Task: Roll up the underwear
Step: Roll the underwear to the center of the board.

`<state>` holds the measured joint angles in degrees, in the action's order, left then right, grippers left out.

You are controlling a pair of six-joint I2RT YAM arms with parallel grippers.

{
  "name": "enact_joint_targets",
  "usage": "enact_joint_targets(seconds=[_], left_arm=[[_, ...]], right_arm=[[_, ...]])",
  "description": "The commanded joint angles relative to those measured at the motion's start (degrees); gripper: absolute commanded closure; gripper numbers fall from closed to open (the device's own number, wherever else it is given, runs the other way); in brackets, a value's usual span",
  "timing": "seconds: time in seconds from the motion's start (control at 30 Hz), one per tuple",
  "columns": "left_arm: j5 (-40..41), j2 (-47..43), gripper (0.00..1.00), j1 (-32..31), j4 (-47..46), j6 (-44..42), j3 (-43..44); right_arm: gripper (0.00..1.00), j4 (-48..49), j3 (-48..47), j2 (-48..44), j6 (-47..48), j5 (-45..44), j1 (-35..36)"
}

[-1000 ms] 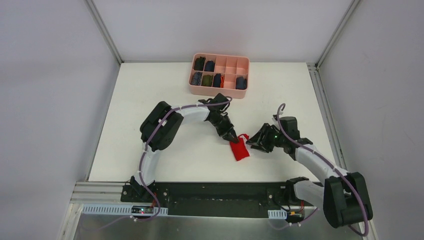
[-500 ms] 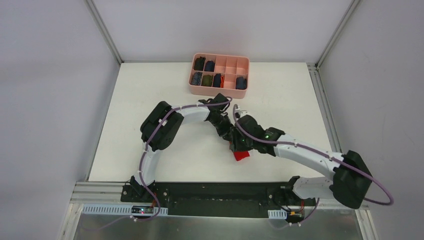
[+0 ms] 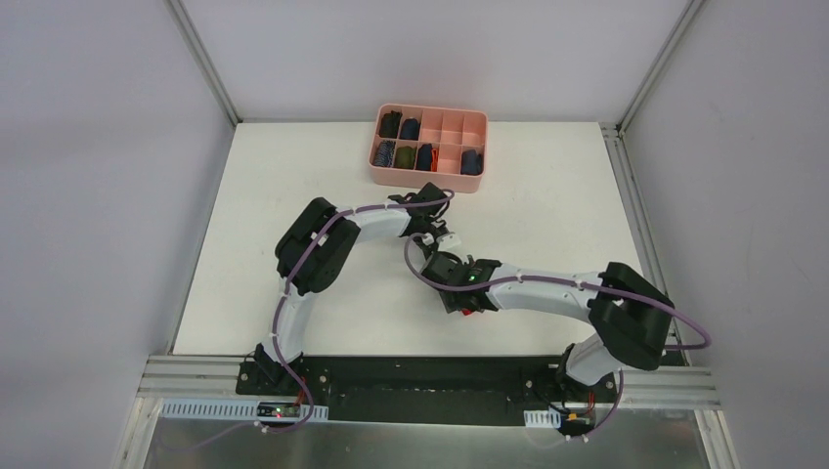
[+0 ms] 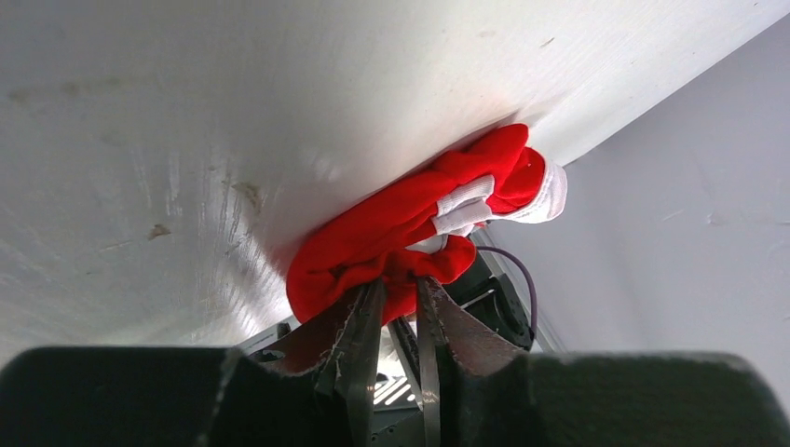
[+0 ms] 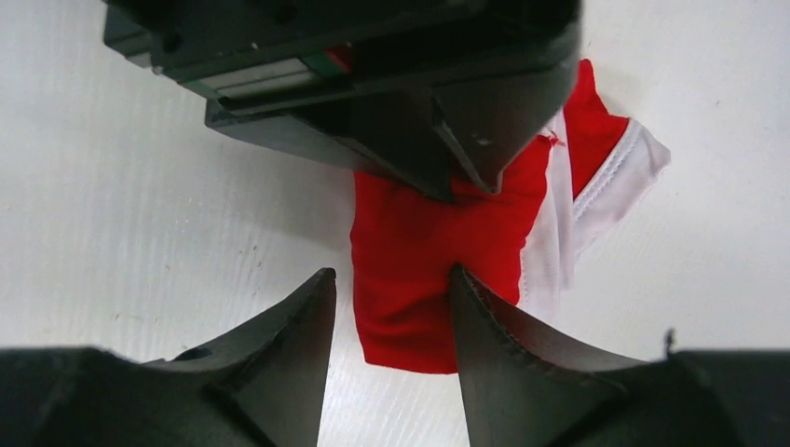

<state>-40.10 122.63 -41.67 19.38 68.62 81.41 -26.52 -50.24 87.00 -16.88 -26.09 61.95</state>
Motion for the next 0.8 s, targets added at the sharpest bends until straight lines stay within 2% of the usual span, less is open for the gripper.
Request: enact_joint_targets(seconds=[0.0,0.13,0.17,0.27,0.37,0.5,0.63,0.77], left_arm=[[2.4,1.4,0.76,0.1,3.7,-0.6,-0.4],[2.3,-0.1,0.75,1.4,4.0,-0.8,-1.3],[2.1,-0.6,0.74,1.9,4.0,-0.9,-1.6],[1.8,-2.1,0.73,2.9,3.9,-1.0,-2.3],[1.8,-4.0,0.70,4.0,4.0,-1.3,-3.4],[1.3,-7.5,0.61,5.6,4.0,-2.0,-5.9],[0.9,-11.6,0.44,7.8,4.0,-2.6,-9.2],[0.4,-15.1,0.32,10.1,4.0,-2.9,-12.0]], right_arm=[[0.49,-2.7,-2.9,3.9,-0.4,-6.4,0.7],[0.53,-3.3,-3.3,6.0,-2.1,-5.8,0.1],[0.59,-3.3,-3.2,6.3,-2.3,-5.2,-0.2],[0.85,-1.8,-2.0,6.4,-2.7,-4.2,-0.4],[1.00,1.6,0.4,4.9,-1.4,-2.5,-0.7],[1.00,9.0,4.2,0.7,3.3,5.1,-2.5],[1.00,15.1,6.6,-2.2,5.8,14.5,-5.5],[1.00,18.5,7.2,-3.1,6.0,25.8,-9.6]])
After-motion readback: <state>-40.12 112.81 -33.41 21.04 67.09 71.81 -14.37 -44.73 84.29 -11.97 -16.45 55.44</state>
